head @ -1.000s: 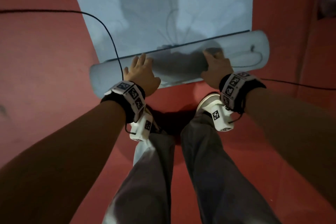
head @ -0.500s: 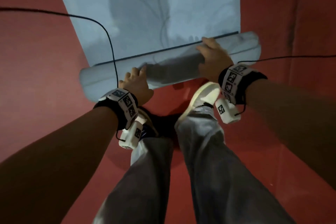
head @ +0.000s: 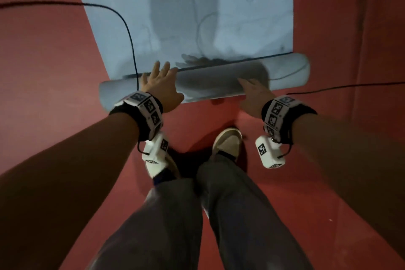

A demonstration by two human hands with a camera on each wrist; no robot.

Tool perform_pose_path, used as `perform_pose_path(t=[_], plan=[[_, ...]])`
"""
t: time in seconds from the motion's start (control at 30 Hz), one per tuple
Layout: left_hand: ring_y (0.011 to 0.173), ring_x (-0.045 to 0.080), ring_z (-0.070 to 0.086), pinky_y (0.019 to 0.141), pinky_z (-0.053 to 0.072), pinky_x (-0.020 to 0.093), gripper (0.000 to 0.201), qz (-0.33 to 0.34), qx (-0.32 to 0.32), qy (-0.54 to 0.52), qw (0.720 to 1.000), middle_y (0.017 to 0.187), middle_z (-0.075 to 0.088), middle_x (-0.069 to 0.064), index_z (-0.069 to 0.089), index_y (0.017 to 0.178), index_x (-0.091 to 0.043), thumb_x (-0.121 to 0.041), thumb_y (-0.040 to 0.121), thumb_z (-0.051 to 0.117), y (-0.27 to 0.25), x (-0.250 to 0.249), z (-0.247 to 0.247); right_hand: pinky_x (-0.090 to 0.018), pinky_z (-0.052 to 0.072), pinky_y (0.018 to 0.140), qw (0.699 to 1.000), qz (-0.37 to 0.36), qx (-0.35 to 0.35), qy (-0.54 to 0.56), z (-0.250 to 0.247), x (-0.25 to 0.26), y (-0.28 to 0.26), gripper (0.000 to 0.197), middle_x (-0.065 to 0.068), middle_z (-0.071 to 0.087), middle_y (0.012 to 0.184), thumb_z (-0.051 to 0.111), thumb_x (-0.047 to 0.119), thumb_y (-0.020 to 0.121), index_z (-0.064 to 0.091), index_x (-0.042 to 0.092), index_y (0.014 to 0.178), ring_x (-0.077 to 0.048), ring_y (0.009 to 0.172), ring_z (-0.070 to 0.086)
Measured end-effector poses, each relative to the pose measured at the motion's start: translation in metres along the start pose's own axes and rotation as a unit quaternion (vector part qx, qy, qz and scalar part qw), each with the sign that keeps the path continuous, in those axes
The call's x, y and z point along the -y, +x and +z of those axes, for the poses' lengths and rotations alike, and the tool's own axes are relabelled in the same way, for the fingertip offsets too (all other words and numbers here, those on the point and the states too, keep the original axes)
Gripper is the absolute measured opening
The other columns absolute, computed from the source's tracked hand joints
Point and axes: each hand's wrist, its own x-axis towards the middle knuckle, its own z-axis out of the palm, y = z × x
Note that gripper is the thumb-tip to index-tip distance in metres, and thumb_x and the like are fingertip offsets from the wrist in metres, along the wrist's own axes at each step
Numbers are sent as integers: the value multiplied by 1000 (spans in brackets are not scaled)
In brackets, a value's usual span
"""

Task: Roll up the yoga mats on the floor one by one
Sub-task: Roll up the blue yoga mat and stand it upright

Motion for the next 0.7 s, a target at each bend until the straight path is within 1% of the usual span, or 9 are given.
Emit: perform_pose_path(t=[0.07,0.13,0.23,0.3,0.37,0.47,0.53,0.63,0.7], plan=[[155,22,1,122,10,58,79,7,6,2,1000,167,11,1,20,157,-22,-37,91,62,2,-3,19,-40,32,116,1000,2,9,3,16,-12,-8,80,-9,23,160,60,17,87,21,19,157,-35,143,33],[148,26,24,118,21,57,76,11,-6,17,1000,157,31,7,32,151,-20,-37,86,67,-5,-7,38,-39,31,117,1000,-8,-6,20,30,-18,-17,78,-12,27,159,61,16,86,25,15,156,-34,143,33],[124,35,48,112,32,52,69,-2,5,39,999,135,43,15,41,143,-17,-39,84,68,-27,-10,66,-37,33,113,991,-21,-113,66,47,-18,-33,65,-14,42,149,59,12,86,41,11,148,-34,134,42],[118,37,50,106,40,48,66,3,23,37,999,132,41,15,42,142,-17,-38,85,67,-44,-5,85,-41,38,109,975,-50,-207,70,60,-10,-41,56,-13,49,142,56,9,82,53,9,138,-35,127,47],[122,37,45,104,41,46,63,35,12,41,998,139,35,13,44,142,-21,-35,85,67,-59,2,103,-45,42,107,957,-87,-269,60,71,0,-44,55,-14,50,143,54,8,76,59,7,131,-36,130,47],[135,35,32,106,38,48,64,70,11,55,996,157,17,7,44,144,-30,-32,84,67,-76,10,128,-42,28,118,973,-98,-207,42,84,10,-42,63,-10,31,159,58,10,82,48,15,144,-27,149,23],[134,34,33,105,39,49,64,72,26,50,996,158,18,6,44,145,-28,-31,85,66,-85,13,144,-42,25,118,982,-85,-167,-1,94,9,-40,67,-4,24,162,57,16,83,40,21,148,-22,151,14],[131,34,42,103,40,48,74,39,8,-42,998,152,33,6,35,151,-23,-21,84,66,-100,14,167,-44,33,112,988,-62,-128,-51,116,-4,-40,67,-1,27,157,59,21,80,40,22,145,-21,148,16],[130,34,44,104,41,49,78,14,-10,-103,995,148,41,8,32,152,-23,-18,82,66,-109,14,182,-46,37,109,991,-37,-102,-77,129,-17,-46,69,-4,33,153,59,23,80,37,22,146,-29,143,25]])
